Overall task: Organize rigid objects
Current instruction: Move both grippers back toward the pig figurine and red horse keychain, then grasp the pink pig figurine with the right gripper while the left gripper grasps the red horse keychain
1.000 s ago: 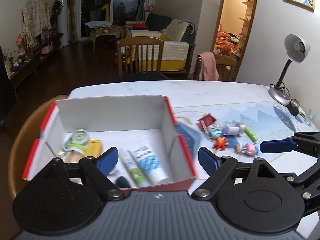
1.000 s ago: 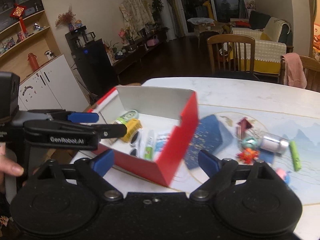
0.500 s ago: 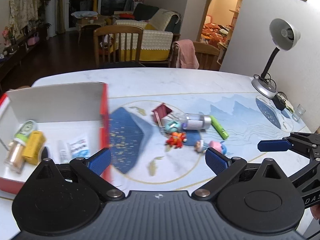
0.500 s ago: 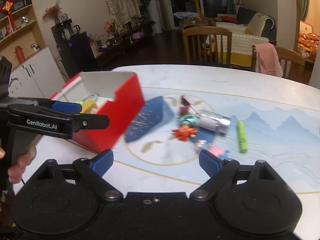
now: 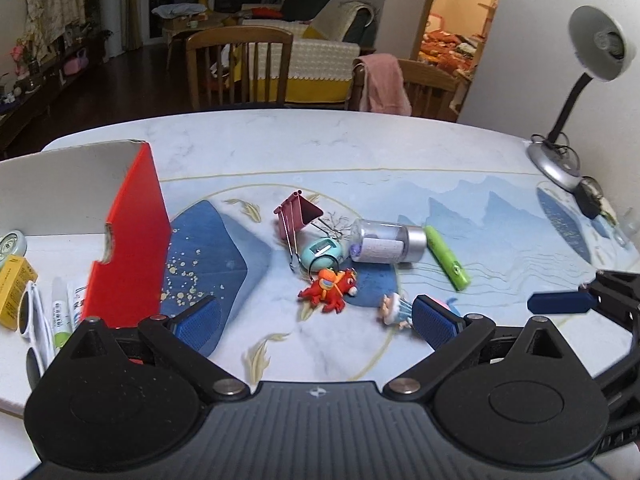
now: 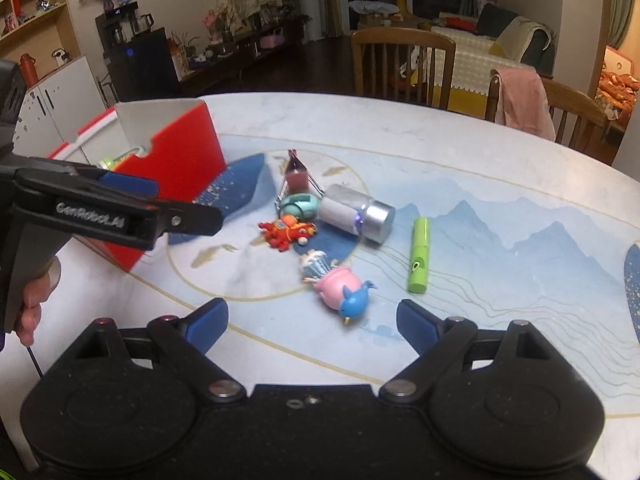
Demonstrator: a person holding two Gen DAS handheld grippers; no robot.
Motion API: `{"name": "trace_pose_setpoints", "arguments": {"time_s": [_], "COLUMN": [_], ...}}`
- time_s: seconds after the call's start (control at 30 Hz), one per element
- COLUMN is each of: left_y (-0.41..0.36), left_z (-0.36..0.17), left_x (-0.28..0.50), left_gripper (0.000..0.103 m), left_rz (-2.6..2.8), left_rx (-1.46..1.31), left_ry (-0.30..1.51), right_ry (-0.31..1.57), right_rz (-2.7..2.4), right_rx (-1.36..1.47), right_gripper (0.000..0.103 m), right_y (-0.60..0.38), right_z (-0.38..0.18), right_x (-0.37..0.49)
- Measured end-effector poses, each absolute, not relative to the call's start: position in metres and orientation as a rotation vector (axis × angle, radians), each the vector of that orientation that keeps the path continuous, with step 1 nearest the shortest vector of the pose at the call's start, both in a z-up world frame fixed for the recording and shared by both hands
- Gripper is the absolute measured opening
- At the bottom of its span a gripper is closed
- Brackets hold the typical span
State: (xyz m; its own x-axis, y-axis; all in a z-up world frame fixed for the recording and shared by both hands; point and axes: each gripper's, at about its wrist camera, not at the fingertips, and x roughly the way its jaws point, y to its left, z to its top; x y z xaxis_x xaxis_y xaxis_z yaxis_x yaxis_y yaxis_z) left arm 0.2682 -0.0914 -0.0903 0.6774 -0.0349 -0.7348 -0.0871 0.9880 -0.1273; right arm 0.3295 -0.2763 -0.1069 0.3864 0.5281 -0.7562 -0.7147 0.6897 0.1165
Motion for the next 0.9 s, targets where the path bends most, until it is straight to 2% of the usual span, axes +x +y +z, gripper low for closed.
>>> {"name": "trace_pose_setpoints", "arguments": {"time_s": [0.53, 0.9], "left_y": [-0.108, -0.112], "left_z": [-0.138, -0.164], "left_x": [0.33, 0.345], "left_gripper": [0.102, 0.101], "left_rz": [0.085, 0.106], "left_rx": [-0.085, -0.062], "left_ry": [0.891, 0.921], "right_ry": [0.916, 0.926], "right_rz": [0.862, 0.853], "right_rx": [-0.269, -0.299], "right_gripper": [0.084, 0.075], "right_y": [-0.255, -0.24], "right_z": [-0.142, -0.165], "right_x": [0.366, 0.378]}}
